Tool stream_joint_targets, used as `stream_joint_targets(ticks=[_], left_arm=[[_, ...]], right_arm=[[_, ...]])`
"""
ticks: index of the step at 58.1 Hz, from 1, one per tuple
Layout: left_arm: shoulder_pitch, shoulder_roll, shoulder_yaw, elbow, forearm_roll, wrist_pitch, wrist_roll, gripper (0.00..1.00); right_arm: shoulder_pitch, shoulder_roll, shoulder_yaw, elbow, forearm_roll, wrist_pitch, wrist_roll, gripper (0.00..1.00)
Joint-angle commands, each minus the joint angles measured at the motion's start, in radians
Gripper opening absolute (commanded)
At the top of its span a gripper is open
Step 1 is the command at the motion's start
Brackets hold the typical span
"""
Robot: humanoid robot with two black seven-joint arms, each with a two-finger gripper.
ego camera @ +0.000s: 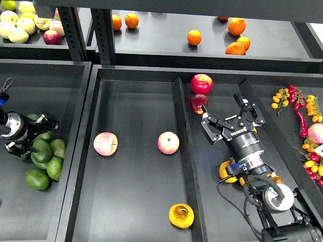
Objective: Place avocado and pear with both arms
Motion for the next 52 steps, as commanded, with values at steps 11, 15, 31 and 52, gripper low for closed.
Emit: stream_joint_targets(ticks=[11, 15, 31, 52], left_arm=[[0.072, 0.062, -0.215, -0.005, -0.119, 0.000, 0.000, 0.99], [0.093, 0.060, -0.269, -0.006, -0.149, 0.000, 0.000, 0.99], [0.253, 0.013, -0.551, -0.046, -0.264, 0.000, 0.000, 0.99], [0.535, -0.263, -1.032, -0.063, -0.284, 0.000, 0.000, 0.99]], right_arm=[[-0.019, 0.000, -0.031, -0.015, -0.003, -0.005, 0.000, 0.99], [-0.025, 0.000, -0.043, -0.020, -0.005, -0.005, 0.000, 0.99], [-0.040, 0.000, -0.065, -0.023, -0.006, -0.004, 0.000, 0.99], [-0.063, 0.000, -0.077, -0.031, -0.005, 0.002, 0.000, 0.99]])
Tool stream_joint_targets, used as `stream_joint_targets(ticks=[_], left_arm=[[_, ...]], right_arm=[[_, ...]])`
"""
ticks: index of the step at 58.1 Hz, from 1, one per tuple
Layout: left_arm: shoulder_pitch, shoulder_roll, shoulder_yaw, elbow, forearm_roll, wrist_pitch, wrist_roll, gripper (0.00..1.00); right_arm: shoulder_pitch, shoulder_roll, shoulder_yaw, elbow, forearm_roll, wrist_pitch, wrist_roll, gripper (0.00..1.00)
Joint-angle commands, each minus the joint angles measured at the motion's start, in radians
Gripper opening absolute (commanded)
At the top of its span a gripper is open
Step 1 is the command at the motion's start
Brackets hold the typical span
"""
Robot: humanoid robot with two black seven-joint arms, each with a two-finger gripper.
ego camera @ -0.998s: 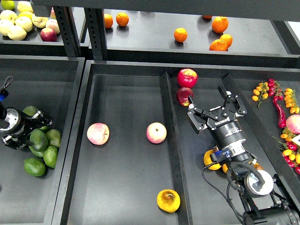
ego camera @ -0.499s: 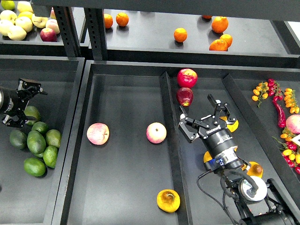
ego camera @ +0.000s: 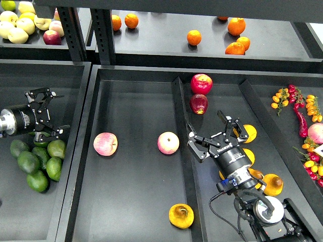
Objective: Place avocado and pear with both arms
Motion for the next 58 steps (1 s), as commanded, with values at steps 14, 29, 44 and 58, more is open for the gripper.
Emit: stream_joint_targets(ticks=[14, 29, 44, 58], left_arm=[[0.156, -0.247, -0.327, -0.027, -0.025, 0.000, 0.000, 0.99], [0.275, -0.378, -0.417, -0.177, -0.144, 0.000, 0.000, 0.99], [0.360, -0.390, -0.455, -0.220, -0.149, 0.000, 0.000, 0.99], [0.367, -0.390, -0.443, -0.237, -0.152, 0.000, 0.000, 0.99]], right_arm=[[-0.010, 0.000, -0.054, 0.004, 0.001, 0.001, -0.001, 0.99], [0.001, -0.026, -0.119, 0.004, 0.001, 0.001, -0.001, 0.99], [0.034, -0.155, -0.196, 0.013, 0.000, 0.002, -0.001, 0.99], [0.085, -0.261, -0.252, 0.018, 0.000, 0.004, -0.049, 0.99]])
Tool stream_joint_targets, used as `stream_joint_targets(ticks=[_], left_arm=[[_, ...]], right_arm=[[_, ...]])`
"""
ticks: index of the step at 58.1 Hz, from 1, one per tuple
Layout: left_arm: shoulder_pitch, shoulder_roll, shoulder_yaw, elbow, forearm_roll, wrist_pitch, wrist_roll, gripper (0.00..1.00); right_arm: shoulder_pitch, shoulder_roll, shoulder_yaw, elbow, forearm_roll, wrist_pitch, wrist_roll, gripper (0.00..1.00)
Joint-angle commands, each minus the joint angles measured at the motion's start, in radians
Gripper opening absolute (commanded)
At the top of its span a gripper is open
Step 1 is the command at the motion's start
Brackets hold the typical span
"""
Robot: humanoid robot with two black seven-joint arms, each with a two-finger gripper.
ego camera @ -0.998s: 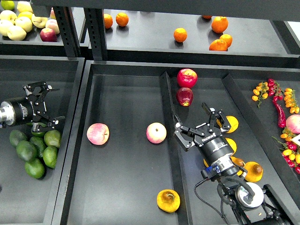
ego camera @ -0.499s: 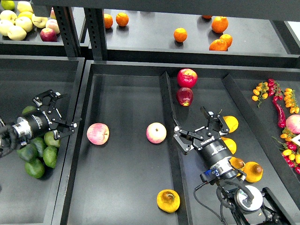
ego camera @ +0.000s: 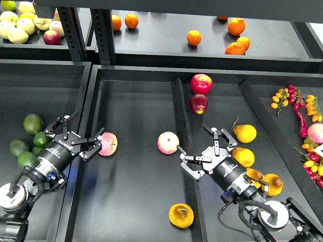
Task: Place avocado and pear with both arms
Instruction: 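Lower the right gripper toward the yellow pear near the robot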
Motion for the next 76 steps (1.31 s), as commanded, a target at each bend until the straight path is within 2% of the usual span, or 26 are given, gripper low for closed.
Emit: stream_joint_targets(ticks=[1, 19, 25, 26, 47, 76], left_arm=[[0.002, 0.000, 0.005, -0.004, -0.002, 0.000, 0.000, 0.99], [0.005, 0.000, 0.040, -0.028, -0.108, 0.000, 0.000, 0.99], [0.005, 0.000, 0.078, -0.028, -0.117, 0.000, 0.000, 0.99], [0.005, 0.000, 0.097, -0.028, -0.129, 0.000, 0.000, 0.99], [-0.001, 0.000, 0.154, -0.037, -0.143, 0.000, 0.000, 0.99], [-0.025, 0.000, 0.197, -0.025, -0.143, 0.000, 0.000, 0.99]], right_arm=[[0.030, -0.055, -0.028, 0.002, 0.000, 0.001, -0.053, 0.99], [0.149, -0.155, -0.099, 0.002, 0.002, 0.020, -0.231, 0.99], [0.208, -0.190, -0.159, 0.002, 0.002, 0.018, -0.284, 0.99], [0.234, -0.204, -0.188, 0.000, 0.000, 0.020, -0.303, 0.99], [0.386, -0.281, -0.430, -0.009, -0.008, 0.018, -0.306, 0.99], [0.410, -0.241, -0.550, -0.145, -0.172, 0.046, -0.306, 0.99]])
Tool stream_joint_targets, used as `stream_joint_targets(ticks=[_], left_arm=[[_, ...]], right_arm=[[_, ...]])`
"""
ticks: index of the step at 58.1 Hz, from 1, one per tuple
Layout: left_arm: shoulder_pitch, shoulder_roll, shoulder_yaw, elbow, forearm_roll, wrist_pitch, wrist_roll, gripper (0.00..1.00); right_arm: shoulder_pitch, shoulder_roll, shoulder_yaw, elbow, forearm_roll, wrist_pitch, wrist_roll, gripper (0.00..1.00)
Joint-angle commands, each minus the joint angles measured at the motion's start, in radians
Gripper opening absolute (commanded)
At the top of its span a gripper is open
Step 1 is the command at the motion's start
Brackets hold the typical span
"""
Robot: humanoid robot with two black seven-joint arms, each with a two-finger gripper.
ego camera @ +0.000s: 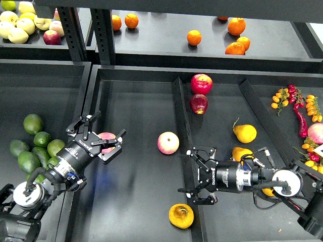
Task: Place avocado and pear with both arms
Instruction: 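Lower the right gripper toward the yellow pear near the robot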
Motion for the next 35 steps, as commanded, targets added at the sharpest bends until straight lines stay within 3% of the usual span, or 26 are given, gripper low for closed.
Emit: stream_joint_targets(ticks=[1, 35], left_arm=[[0.001, 0.000, 0.004, 0.000, 0.000, 0.000, 0.000, 0.99], [0.001, 0.000, 0.008, 0.000, 0.000, 0.000, 0.000, 0.99]], right_arm=[[0.001, 0.005, -0.031, -0.028, -0.019, 0.008, 0.000, 0.99], [-0.001, 0.086, -0.113, -0.137, -0.021, -0.002, 0.000, 0.94]])
